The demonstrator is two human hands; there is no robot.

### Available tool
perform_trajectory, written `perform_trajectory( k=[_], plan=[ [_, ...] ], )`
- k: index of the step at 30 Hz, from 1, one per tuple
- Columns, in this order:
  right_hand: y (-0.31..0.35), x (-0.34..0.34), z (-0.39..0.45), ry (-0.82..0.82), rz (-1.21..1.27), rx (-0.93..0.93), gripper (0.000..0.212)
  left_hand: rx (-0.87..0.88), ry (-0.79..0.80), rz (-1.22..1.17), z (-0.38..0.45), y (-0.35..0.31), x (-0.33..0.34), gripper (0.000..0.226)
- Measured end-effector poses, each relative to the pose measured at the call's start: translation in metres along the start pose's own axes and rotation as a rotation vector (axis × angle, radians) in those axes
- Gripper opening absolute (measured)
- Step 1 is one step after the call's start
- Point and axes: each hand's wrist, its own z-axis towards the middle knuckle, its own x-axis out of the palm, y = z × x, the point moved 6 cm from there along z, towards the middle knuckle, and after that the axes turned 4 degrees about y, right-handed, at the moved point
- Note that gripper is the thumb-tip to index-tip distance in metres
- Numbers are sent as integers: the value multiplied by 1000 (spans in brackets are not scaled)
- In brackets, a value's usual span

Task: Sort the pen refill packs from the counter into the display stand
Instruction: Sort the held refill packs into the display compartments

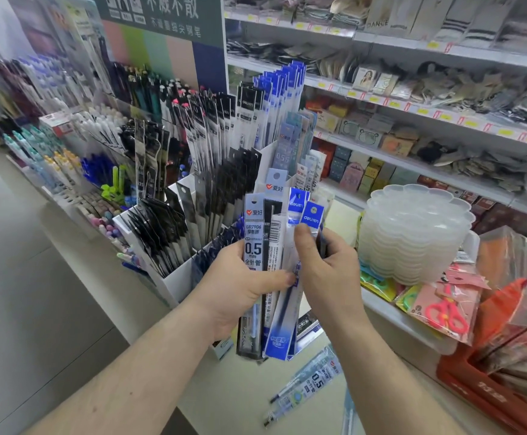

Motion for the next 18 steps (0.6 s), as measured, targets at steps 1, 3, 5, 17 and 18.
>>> perform_trajectory(
  k=[1, 3, 5, 17, 18],
  plan=[
    [0, -1, 1, 65, 54, 34, 22, -3, 15, 1, -1, -1, -1, 38],
    [-2, 0, 2, 251, 194, 154, 2, -16, 58, 2, -2, -2, -3, 43],
    [-4, -1, 2, 417, 215, 188, 7, -34, 101, 8, -4, -2, -4, 49],
    [1, -5, 14, 417, 214, 236, 22, 14, -24, 92, -8, -12, -15, 35],
    [3, -15, 22, 313, 249, 237, 27, 43, -101, 107, -8, -16, -21, 32]
  ],
)
